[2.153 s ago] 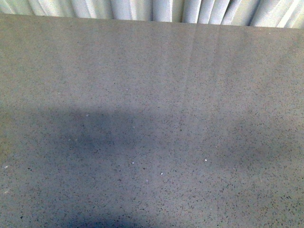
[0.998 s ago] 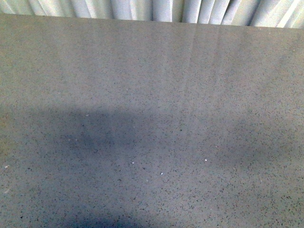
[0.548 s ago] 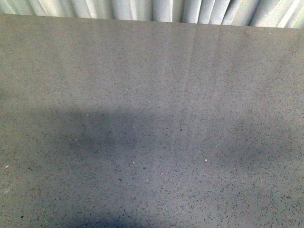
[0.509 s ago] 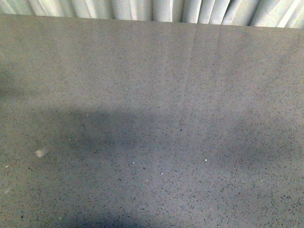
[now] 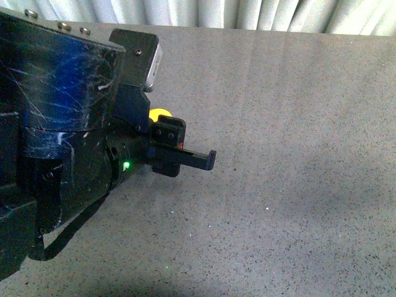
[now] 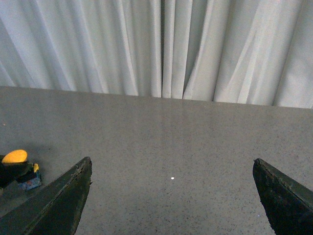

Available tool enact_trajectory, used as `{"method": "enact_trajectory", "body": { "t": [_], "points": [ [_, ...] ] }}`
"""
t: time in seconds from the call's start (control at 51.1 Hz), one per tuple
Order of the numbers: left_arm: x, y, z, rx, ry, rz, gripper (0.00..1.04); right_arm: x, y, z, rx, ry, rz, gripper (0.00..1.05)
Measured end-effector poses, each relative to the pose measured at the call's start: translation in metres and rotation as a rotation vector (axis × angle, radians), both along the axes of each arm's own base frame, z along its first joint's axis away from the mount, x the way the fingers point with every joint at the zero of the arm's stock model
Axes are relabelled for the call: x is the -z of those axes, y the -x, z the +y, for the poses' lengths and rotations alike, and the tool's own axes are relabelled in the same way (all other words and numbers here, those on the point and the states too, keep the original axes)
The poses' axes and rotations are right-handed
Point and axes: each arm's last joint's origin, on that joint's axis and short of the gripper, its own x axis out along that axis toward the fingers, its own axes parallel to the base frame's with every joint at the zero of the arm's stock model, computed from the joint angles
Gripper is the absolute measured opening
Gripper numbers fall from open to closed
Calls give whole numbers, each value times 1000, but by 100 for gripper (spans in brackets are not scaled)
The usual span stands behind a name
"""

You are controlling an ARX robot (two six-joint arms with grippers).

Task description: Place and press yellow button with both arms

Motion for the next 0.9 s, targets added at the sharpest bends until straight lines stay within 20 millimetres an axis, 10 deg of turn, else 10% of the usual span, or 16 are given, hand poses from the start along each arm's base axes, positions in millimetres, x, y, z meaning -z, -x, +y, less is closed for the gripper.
{"method": "enact_trajectory", "body": {
  "t": [0.294, 0.528, 0.685, 0.9],
  "points": [
    [9, 3, 2, -17, 11, 14, 33, 0, 0, 0, 0, 0, 0, 96],
    [12, 9, 8, -26, 27, 45, 71, 0, 0, 0, 0, 0, 0, 96],
    [-9, 10, 16, -42, 82, 13, 97, 0, 0, 0, 0, 0, 0, 96],
    [-67, 14, 70, -131, 205, -87, 96, 0, 0, 0, 0, 0, 0, 96]
  ]
}}
